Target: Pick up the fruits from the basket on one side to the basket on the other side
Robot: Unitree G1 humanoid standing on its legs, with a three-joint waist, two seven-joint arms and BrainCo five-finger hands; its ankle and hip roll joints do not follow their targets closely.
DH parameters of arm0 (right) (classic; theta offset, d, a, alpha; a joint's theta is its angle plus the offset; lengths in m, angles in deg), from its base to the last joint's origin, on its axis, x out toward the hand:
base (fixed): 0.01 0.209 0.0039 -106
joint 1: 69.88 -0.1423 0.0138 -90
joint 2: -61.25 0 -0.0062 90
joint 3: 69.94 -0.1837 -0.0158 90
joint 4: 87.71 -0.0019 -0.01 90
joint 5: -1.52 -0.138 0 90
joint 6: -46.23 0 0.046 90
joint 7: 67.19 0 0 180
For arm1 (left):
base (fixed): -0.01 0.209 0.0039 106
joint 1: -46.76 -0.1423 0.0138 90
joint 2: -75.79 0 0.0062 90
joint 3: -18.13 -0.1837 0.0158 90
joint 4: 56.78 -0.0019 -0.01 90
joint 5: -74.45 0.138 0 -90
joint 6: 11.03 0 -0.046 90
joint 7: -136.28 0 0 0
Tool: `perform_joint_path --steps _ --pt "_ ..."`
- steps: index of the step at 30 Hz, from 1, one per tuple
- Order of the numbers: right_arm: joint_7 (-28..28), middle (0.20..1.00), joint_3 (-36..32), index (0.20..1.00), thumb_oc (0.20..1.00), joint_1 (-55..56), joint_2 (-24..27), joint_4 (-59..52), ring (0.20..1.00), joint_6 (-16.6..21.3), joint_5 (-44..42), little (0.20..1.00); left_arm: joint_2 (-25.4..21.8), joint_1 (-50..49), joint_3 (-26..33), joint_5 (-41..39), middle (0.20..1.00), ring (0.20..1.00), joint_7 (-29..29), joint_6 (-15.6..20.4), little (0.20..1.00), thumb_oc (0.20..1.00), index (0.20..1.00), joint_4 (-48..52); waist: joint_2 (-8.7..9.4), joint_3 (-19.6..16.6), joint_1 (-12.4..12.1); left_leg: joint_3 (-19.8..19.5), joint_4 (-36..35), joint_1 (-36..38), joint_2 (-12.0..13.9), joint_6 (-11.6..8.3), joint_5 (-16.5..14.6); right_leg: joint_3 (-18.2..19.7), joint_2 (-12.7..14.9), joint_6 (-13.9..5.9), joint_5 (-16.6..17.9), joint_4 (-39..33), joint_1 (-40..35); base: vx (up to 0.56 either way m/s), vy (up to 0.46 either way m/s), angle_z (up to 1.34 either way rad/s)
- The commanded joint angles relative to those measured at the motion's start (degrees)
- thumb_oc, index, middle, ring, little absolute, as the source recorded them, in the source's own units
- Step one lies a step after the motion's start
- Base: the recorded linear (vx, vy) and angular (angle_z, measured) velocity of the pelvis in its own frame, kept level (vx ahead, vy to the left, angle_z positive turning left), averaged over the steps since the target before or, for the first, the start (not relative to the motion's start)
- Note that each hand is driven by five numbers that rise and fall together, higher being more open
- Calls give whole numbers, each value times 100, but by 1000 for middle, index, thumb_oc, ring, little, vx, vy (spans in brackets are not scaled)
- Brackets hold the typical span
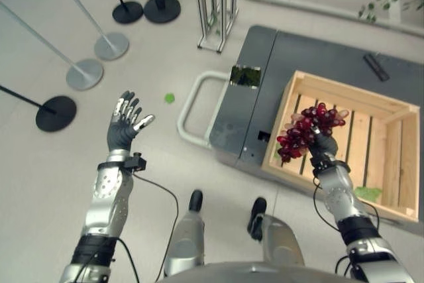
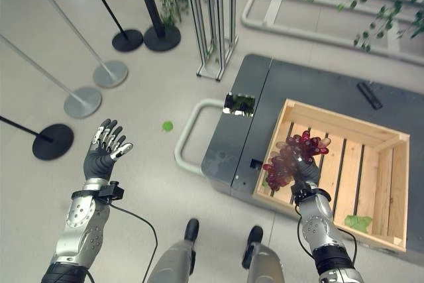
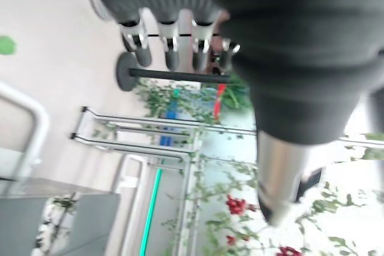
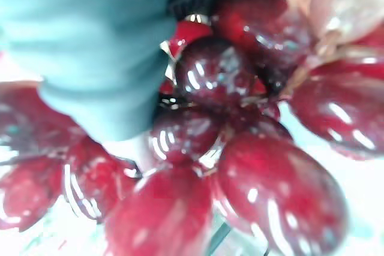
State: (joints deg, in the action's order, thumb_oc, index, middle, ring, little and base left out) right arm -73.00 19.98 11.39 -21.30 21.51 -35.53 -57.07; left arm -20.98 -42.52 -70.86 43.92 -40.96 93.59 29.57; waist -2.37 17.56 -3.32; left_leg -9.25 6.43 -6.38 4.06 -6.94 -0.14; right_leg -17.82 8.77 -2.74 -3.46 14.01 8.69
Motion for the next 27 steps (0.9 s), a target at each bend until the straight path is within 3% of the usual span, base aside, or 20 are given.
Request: perform_joint_path --steps 1,10,14,20,21,24,26,27 --pt "-228 200 -401 200 200 -5 419 -723 200 265 439 200 -384 -360 274 133 1000 1000 -223 161 1000 1000 1000 165 412 -484 96 239 17 -175 -188 164 -12 180 -6 -374 -158 -547 -479 78 33 -6" --pt "-266 200 -590 200 200 -61 1077 -1388 200 233 429 200 -1025 -783 420 45 1000 1000 -637 -80 1000 1000 1000 436 528 -861 127 482 -205 142 -187 269 -108 398 -64 -445 30 -964 -749 62 45 -20" --pt "-378 200 -459 200 200 -68 1397 -1628 200 100 457 200 -1772 -869 245 -126 1000 1000 -1156 -379 1000 1000 1000 732 571 -1015 147 548 -259 286 -201 300 -152 456 -68 -480 56 -1012 -866 58 43 -17" --pt "-484 200 -221 200 200 -61 1479 -1785 200 -22 527 200 -2467 -695 -7 -140 1000 1000 -1494 -616 1000 1000 1000 911 613 -1118 179 590 -314 413 -210 322 -186 483 -62 -497 60 -1054 -968 32 20 -5" --pt "-522 200 -34 200 200 -74 1516 -1936 200 -107 572 200 -2853 -267 -470 -336 1000 1000 -1671 -799 1000 1000 1000 881 649 -1197 223 614 -357 477 -203 331 -191 467 -59 -509 70 -1076 -1016 33 7 -5" --pt "-578 200 148 200 200 -141 1519 -1933 200 -153 567 200 -3248 75 -836 -459 1000 1000 -1872 -930 1000 1000 1000 1079 667 -1239 218 629 -388 523 -204 334 -198 467 -55 -526 82 -1112 -1059 14 4 0" --pt "-586 200 241 200 200 -166 1543 -1962 200 -175 598 200 -3282 243 -1015 -598 1000 1000 -1892 -949 1000 1000 1000 1083 679 -1260 223 630 -398 533 -208 335 -200 475 -56 -527 82 -1123 -1071 0 0 0" --pt "-587 200 423 200 200 -257 1522 -1977 200 -202 543 200 -3355 660 -1474 -877 1000 1000 -1980 -1049 1000 1000 1000 997 701 -1300 247 632 -413 564 -214 340 -207 483 -57 -537 88 -1138 -1094 0 0 0"
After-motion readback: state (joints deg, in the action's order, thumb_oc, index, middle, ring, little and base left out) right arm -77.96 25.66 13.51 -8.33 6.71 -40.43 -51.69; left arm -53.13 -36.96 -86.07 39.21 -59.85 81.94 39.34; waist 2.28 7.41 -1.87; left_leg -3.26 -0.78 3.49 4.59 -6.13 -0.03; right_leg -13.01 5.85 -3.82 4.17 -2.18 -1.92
